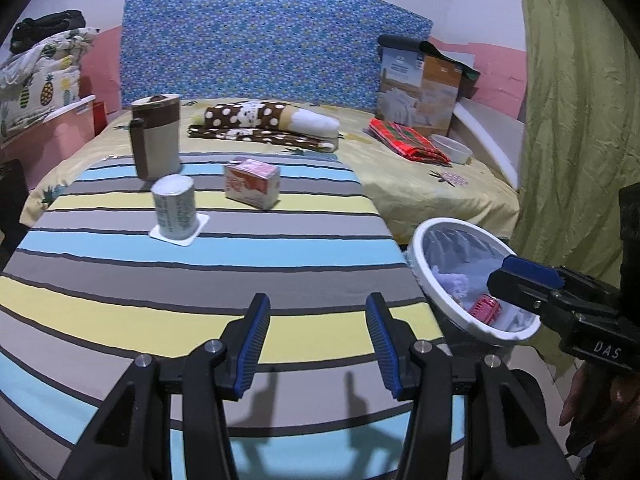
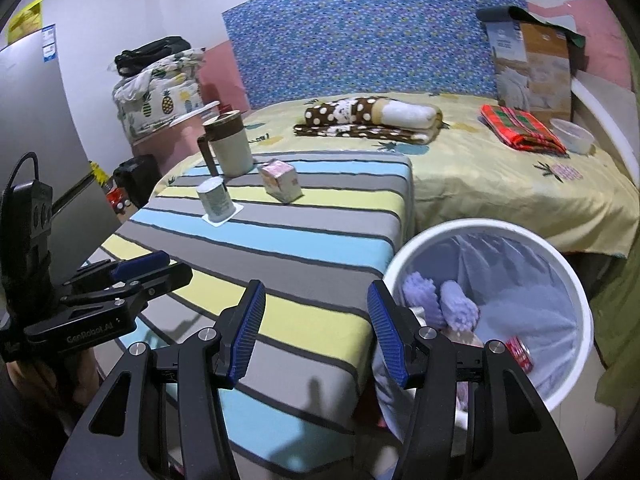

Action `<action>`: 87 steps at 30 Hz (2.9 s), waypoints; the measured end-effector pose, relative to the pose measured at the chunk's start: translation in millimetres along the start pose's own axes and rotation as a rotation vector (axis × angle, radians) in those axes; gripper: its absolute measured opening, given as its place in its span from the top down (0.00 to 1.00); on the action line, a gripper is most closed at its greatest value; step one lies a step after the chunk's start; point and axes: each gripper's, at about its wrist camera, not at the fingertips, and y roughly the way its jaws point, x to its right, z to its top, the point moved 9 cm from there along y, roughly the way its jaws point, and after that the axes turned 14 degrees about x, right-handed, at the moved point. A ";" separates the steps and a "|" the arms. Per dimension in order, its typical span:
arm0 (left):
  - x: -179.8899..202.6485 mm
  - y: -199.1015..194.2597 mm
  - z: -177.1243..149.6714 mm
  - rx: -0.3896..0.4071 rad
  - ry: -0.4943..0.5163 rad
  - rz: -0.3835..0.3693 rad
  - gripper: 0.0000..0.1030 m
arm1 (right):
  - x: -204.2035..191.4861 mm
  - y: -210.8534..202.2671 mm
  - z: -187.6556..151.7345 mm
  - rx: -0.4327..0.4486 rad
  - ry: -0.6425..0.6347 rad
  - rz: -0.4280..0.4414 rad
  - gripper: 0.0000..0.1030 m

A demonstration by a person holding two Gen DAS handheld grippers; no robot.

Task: Collect trash
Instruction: 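Withdraw both open grippers from the bin back toward the table, then grasp the pink milk carton with the right gripper while the left grasps the white paper cup, then carry the pink carton and white paper cup over the bin opening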

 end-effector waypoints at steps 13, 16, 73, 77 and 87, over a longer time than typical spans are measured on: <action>-49.6 11.0 9.4 0.002 -0.023 0.081 0.50 | -19.6 32.0 14.9 -0.014 -0.073 0.067 0.46; -66.1 17.7 13.7 0.006 -0.022 0.117 0.50 | -23.3 40.1 16.2 -0.020 -0.094 0.084 0.46; -134.7 108.6 36.8 -0.026 -0.064 0.140 0.50 | -38.6 158.0 34.3 -0.162 -0.106 0.155 0.62; -120.3 93.9 37.3 -0.021 -0.052 0.134 0.50 | -39.8 137.9 33.8 -0.148 -0.103 0.149 0.62; -74.1 54.4 32.3 -0.013 -0.027 0.084 0.50 | -31.2 89.5 31.2 -0.105 -0.072 0.122 0.62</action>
